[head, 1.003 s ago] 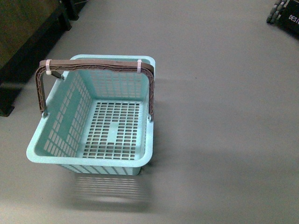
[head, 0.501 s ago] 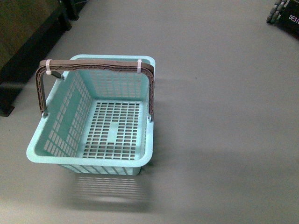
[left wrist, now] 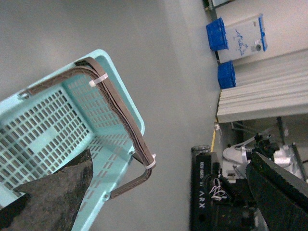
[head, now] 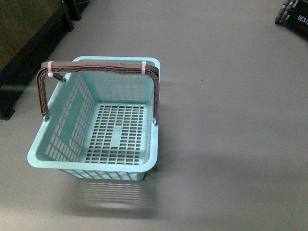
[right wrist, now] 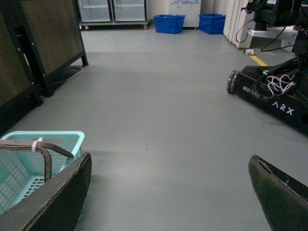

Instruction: Pick mango and avocado into basket

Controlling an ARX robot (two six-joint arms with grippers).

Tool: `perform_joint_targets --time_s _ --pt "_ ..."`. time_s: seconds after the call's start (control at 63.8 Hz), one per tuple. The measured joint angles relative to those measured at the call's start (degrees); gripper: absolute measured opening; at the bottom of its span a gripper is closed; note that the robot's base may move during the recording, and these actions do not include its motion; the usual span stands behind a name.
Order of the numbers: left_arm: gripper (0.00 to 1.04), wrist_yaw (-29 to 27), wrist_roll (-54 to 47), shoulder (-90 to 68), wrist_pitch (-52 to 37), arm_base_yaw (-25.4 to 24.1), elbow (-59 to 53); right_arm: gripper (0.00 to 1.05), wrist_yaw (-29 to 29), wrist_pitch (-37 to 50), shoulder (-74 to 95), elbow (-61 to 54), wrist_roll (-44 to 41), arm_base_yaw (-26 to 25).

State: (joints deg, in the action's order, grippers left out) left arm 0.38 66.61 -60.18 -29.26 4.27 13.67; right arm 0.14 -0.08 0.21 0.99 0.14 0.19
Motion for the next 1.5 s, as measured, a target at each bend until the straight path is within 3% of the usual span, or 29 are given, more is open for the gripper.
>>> perform_joint_targets --time_s 0.157,0.486,0.799,1.097,1.395,1.504 --pt "0.96 -3.43 9.60 -32.00 -10.49 2.58 12.57 0.96 0.00 0.00 0.00 0.00 0.02 0.00" --pt "0.96 -6.49 14.56 -61.26 -7.28 7.32 37.03 0.96 0.00 0.00 0.00 0.00 0.02 0.00" --pt "0.96 -6.91 16.68 -78.18 -2.54 10.12 58.69 0.96 -0.02 0.00 0.00 0.00 0.02 0.00" --pt "0.96 -7.10 16.65 -83.97 -0.61 12.09 68.39 0.96 0.00 0.00 0.00 0.00 0.02 0.00" --pt "0.43 -8.28 16.20 -85.15 0.70 12.76 69.70 0.96 0.00 0.00 0.00 0.00 0.02 0.00" --pt "0.30 -8.00 18.32 -85.13 1.70 12.66 70.18 0.96 0.00 0.00 0.00 0.00 0.02 0.00"
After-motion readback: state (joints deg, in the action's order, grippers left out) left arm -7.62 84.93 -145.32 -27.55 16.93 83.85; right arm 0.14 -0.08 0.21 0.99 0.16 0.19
